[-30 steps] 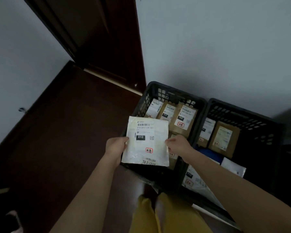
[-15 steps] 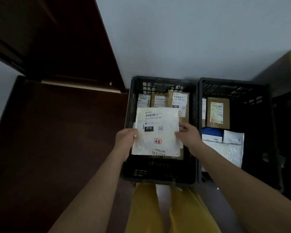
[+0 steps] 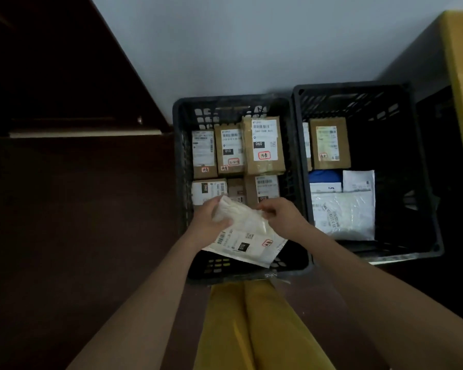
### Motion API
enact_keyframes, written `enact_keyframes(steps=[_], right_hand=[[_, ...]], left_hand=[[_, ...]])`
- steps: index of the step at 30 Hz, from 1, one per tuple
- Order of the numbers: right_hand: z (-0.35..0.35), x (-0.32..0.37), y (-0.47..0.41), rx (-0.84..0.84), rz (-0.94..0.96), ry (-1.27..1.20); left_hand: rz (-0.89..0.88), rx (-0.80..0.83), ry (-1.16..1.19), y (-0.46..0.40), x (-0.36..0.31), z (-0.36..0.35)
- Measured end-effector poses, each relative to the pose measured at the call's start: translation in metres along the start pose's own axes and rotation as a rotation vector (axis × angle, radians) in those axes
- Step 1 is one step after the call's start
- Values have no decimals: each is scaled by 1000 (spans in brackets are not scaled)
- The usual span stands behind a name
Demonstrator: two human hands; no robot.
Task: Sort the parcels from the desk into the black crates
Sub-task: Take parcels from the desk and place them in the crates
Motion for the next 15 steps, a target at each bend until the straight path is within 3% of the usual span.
enact_keyframes(steps=[3,6,9,15], right_hand=[[-4,-13,-15,49,-15,-62],[6,-37,-32,-34,-37,-155],[6,-67,-39,-37,-186,-331],[-2,-95,-44,-41,-263,-401]], left_hand=[[95,-58,35,-10,16,-9],[281,-113,235,-17,45,-17],[442,-102,394,-20,72,-32],[485,-105,399,-25,87,-48]])
Point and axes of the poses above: each hand's wrist, its own y-axis away from the middle knuckle, its own z-axis out of the back of the hand, x = y × z, the point moved 7 cm from there along -y, towards the middle knuckle, and after that the axes turned 10 degrees about -y, right-handed, at the moved point
